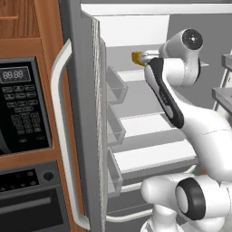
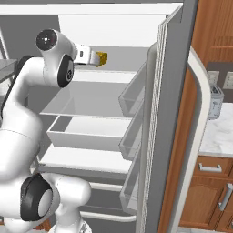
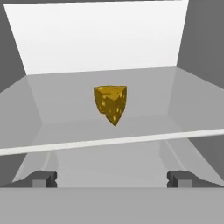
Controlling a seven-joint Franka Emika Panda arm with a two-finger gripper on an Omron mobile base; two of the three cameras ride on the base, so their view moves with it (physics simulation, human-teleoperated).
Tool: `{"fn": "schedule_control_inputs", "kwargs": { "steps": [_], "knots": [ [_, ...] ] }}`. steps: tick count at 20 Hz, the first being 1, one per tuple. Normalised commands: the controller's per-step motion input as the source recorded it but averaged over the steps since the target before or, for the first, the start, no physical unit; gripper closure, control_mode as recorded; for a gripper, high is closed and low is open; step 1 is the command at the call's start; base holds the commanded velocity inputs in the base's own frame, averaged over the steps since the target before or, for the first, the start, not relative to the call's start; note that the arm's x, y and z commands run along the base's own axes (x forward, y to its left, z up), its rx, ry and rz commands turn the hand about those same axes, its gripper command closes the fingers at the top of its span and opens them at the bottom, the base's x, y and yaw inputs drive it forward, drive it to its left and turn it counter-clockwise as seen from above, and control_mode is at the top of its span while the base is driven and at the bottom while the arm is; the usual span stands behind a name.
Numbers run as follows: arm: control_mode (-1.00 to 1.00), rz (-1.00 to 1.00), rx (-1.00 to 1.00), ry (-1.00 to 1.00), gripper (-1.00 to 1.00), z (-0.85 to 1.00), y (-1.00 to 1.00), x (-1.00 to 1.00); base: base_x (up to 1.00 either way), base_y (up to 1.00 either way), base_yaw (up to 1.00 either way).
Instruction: Retrieve the sausage and cheese from the fridge and place them on the cutting board on the counter.
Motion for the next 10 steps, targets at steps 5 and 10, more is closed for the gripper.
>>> {"fn": "schedule_control_inputs", "kwargs": {
  "steps": [5, 10],
  "knots": [
    [-1.0, 0.0, 0.0, 0.0, -1.0, -0.16, -0.01, 0.49, 0.0, 0.0, 0.0],
    [-1.0, 0.0, 0.0, 0.0, -1.0, -0.02, -0.05, 0.57, 0.0, 0.0, 0.0]
  ]
}}
